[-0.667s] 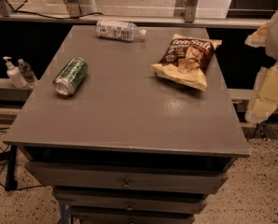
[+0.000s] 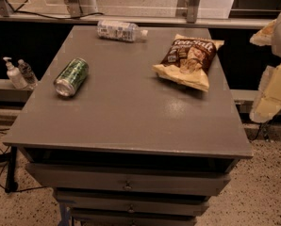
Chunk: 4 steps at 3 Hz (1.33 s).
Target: Pick brown chip bag
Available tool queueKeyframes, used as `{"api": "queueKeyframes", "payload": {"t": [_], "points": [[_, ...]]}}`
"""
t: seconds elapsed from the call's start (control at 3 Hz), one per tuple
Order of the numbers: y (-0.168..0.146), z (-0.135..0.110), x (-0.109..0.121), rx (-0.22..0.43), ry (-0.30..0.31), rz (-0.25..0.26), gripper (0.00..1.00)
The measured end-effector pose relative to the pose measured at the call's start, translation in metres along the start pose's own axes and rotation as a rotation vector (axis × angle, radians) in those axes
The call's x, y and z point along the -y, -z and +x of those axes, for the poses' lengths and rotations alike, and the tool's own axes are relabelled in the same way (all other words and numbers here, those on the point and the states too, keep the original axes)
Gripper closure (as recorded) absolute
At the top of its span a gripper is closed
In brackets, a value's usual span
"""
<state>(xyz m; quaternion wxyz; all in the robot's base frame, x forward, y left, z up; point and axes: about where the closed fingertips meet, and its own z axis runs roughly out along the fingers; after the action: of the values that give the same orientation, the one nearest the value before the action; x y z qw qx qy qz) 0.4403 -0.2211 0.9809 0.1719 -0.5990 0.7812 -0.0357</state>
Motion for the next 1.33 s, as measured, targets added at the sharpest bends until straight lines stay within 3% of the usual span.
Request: {"api": "queueKeyframes", "payload": {"t": [0.67,1.0,1.33], "points": [[-0.037,0.01,0.043,0.173,0.024,0.07,0.0],[-0.056,0.005,0.07,0.277,0.092,0.111,0.0],[-0.077,-0.014,0.092,0.401,0.203,0.129,0.0]]}}
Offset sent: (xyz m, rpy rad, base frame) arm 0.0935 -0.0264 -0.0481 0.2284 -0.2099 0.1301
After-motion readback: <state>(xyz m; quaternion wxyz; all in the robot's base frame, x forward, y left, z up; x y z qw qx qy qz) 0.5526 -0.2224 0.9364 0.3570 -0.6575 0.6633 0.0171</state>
